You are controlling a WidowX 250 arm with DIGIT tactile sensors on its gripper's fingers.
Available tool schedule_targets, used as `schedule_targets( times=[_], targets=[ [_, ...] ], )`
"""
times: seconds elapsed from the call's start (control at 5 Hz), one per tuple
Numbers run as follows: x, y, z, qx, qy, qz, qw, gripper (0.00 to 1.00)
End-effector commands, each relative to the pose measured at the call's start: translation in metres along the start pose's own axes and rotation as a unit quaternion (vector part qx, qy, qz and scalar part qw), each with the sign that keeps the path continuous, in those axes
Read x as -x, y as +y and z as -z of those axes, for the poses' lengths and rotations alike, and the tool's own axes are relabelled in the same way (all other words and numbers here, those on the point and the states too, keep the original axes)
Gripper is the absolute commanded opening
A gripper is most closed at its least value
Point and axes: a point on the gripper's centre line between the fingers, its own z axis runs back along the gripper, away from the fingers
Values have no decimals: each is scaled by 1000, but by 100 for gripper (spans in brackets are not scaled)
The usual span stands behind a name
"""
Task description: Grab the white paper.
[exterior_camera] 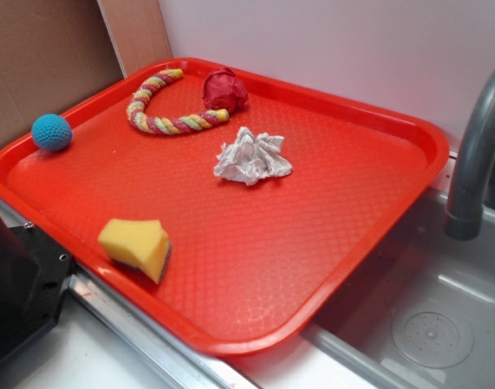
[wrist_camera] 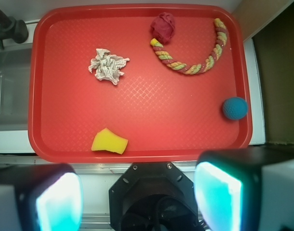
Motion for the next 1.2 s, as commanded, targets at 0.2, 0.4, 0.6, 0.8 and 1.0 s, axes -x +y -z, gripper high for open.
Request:
schedule_targets(
  times=[0.2,0.4,0.6,0.8,1.0],
  targets=[
    [-44,-8,54,-53,-13,85,995,100],
    [-76,-20,93,-60,-22,150,987,100],
    [-101,-29,137,-77,-10,185,980,100],
    [-121,-32,180,-94,-2,211,973,100],
    [-122,-43,221,-45,20,253,966,100]
  ],
)
